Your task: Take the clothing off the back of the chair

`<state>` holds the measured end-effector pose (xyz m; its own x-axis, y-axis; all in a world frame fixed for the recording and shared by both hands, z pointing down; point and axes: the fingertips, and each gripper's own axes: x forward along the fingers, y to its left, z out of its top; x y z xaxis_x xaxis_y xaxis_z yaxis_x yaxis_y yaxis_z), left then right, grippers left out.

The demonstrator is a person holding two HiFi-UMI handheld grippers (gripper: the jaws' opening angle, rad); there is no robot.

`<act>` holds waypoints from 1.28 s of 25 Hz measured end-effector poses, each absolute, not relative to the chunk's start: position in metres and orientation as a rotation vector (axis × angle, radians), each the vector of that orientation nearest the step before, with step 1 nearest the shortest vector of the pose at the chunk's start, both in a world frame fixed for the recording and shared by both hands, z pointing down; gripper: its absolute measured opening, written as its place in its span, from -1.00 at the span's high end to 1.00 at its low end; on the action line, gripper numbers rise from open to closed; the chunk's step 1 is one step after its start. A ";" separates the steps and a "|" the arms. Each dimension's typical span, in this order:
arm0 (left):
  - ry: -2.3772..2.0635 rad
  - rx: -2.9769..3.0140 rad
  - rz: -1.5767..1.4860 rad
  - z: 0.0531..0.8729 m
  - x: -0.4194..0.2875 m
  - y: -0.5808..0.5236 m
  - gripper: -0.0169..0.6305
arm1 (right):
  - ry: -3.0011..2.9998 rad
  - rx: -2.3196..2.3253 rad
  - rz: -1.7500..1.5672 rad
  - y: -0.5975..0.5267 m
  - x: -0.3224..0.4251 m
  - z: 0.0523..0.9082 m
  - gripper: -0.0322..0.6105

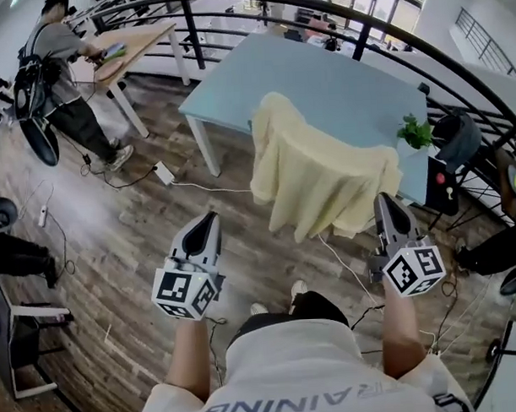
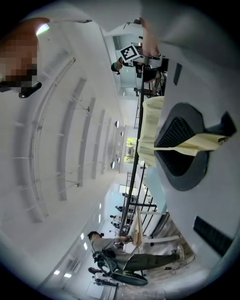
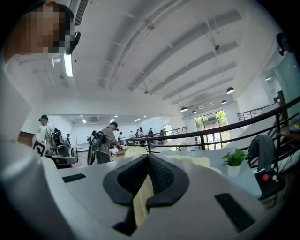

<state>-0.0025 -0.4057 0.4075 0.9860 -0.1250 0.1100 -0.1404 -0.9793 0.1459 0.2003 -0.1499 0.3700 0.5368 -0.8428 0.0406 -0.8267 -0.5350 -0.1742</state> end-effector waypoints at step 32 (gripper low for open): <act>0.276 2.728 0.396 0.405 0.285 -0.491 0.38 | 1.176 -2.333 -0.590 -0.119 0.411 0.405 0.35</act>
